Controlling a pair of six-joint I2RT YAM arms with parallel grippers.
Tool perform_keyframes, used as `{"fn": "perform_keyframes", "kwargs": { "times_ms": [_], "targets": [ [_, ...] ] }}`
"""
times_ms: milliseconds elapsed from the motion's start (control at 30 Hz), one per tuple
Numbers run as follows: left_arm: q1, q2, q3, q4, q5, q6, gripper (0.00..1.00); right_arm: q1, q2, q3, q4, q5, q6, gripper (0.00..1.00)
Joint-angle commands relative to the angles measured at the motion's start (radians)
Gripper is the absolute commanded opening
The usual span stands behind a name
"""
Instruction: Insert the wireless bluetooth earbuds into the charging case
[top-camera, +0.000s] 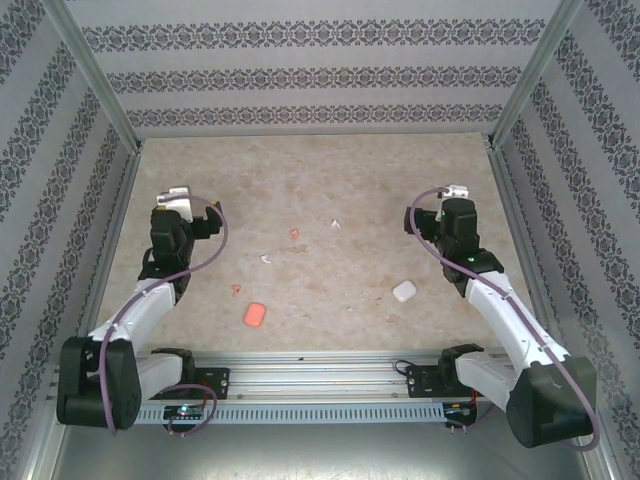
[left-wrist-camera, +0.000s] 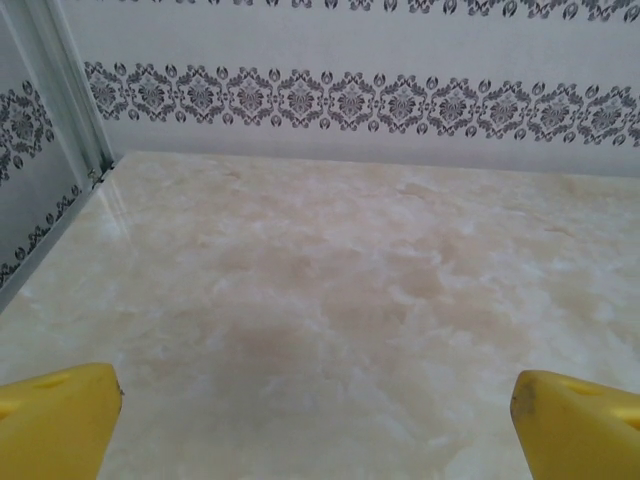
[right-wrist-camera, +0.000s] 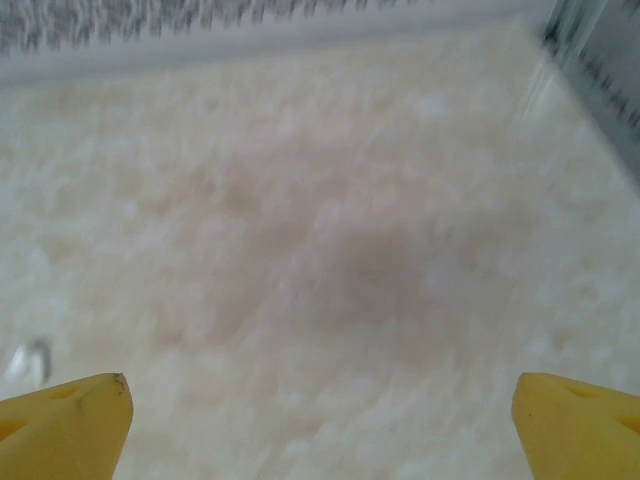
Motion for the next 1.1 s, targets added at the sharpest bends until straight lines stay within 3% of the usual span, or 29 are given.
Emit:
{"fn": "perform_keyframes", "kwargs": {
  "times_ms": [0,133,267,433,633,867,1067],
  "targets": [
    [0.007,-0.034,0.082,-0.414,0.067,-0.076,1.00,0.066,-0.003,0.061,-0.358,-0.049,0.122,0.97],
    [-0.019,-0.029,0.147,-0.627,0.145,-0.136,1.00,0.140,0.010,0.055,-0.577,-0.119,0.231,0.97],
    [-0.102,-0.034,0.135,-0.676,0.171,-0.191,1.00,0.149,0.019,0.005,-0.646,-0.198,0.287,0.98],
    [-0.267,-0.002,0.123,-0.631,0.128,-0.241,1.00,0.145,0.068,0.005,-0.630,-0.219,0.291,0.98],
    [-0.369,0.052,0.110,-0.547,0.106,-0.294,1.00,0.106,0.272,0.074,-0.626,-0.269,0.180,0.98],
    [-0.413,0.097,0.119,-0.544,0.105,-0.304,1.00,0.140,0.461,0.139,-0.638,-0.351,0.203,0.97],
    [-0.417,0.089,0.113,-0.538,0.090,-0.292,1.00,0.215,0.497,0.108,-0.510,-0.495,0.377,0.93]
  ]
}}
